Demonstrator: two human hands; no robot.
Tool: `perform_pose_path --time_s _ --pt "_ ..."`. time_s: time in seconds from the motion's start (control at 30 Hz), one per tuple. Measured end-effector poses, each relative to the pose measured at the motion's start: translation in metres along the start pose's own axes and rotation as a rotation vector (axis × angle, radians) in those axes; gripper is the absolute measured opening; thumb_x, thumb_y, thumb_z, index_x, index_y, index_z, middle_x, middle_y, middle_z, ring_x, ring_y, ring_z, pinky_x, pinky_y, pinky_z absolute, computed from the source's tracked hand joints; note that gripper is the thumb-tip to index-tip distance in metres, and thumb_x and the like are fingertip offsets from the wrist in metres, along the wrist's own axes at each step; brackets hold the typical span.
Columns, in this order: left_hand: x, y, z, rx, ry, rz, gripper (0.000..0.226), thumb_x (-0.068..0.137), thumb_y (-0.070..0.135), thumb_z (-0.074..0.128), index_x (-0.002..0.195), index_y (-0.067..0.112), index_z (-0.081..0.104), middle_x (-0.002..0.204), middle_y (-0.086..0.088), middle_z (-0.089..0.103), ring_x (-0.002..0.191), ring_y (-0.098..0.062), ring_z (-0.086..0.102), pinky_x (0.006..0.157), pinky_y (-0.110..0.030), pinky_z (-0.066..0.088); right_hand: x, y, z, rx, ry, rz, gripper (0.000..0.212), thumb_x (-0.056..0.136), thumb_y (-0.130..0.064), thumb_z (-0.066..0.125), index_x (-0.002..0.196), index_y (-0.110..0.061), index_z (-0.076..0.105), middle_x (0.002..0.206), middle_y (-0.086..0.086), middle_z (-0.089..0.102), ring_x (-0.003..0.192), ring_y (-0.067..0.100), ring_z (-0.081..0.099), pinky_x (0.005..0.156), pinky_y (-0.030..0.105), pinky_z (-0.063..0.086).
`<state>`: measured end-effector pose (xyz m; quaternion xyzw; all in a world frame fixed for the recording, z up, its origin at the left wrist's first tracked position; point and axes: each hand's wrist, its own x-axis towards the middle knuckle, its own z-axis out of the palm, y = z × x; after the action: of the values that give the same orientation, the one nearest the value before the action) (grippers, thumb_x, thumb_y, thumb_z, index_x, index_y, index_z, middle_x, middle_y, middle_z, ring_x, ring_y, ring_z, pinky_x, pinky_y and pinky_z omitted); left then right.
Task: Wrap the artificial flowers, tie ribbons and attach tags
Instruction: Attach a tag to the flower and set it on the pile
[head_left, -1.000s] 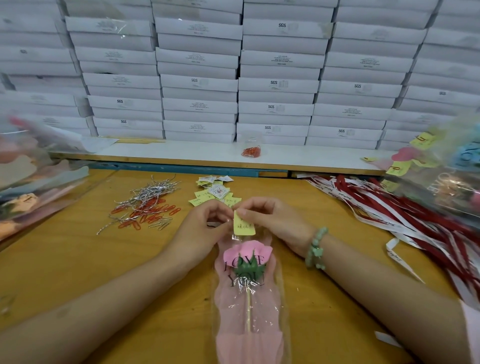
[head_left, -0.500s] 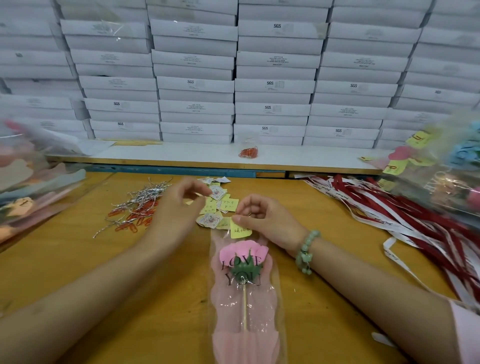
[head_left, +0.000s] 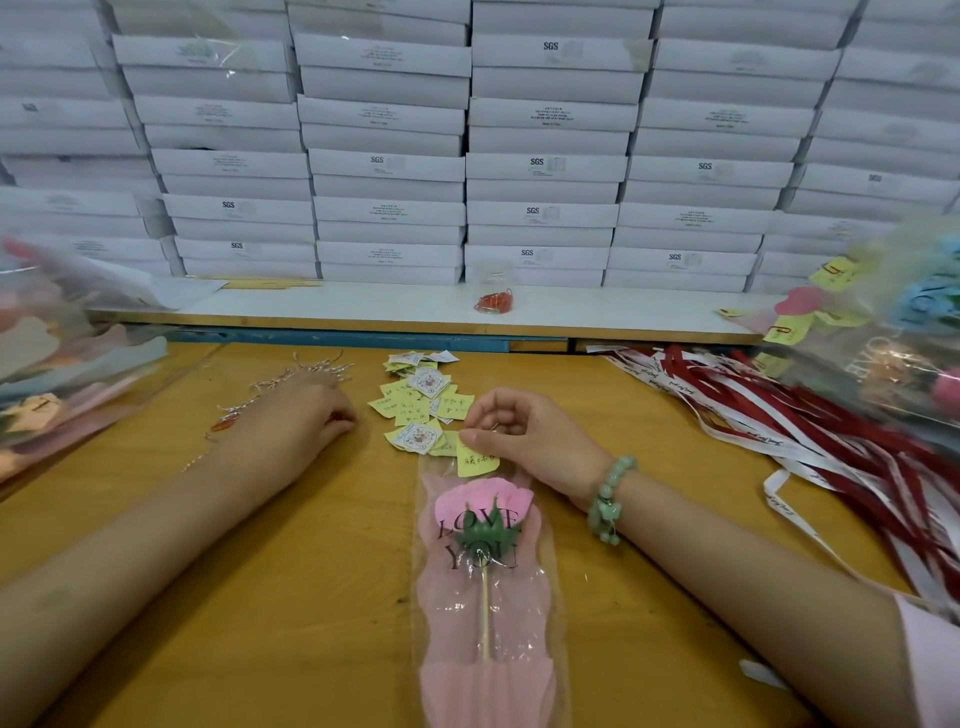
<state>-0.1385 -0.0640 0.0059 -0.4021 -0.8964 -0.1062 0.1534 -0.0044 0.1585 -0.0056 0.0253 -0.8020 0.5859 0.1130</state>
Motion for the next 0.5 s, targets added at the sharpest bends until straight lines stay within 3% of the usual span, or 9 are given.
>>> perform_pose_path --time_s 0.13,0.5 --pt "0.0022 0.0008 -0.0005 0.091 -0.062 0.007 0.024 0.098 0.016 0.053 0.115 0.020 0.069 0.110 0.002 0.060 0.101 -0.016 0.057 0.083 -0.030 0.049 -0.0002 0.0000 0.0003 0.009 0.004 -0.001 0.010 0.085 -0.010 0.071 0.086 -0.016 0.064 0.073 -0.008 0.062 0.063 0.005 0.052 0.066 0.016 0.048" --pt "-0.0019 -0.0017 0.0021 0.251 -0.009 0.033 0.018 0.092 0.009 0.054 0.098 0.020 0.067 0.093 0.001 0.061 0.079 -0.019 0.060 0.065 -0.038 0.054 -0.0017 -0.0002 0.0016 0.024 0.049 0.007 0.014 0.083 -0.012 0.073 0.085 -0.011 0.060 0.075 -0.001 0.060 0.066 0.011 0.051 0.064 0.018 0.047"
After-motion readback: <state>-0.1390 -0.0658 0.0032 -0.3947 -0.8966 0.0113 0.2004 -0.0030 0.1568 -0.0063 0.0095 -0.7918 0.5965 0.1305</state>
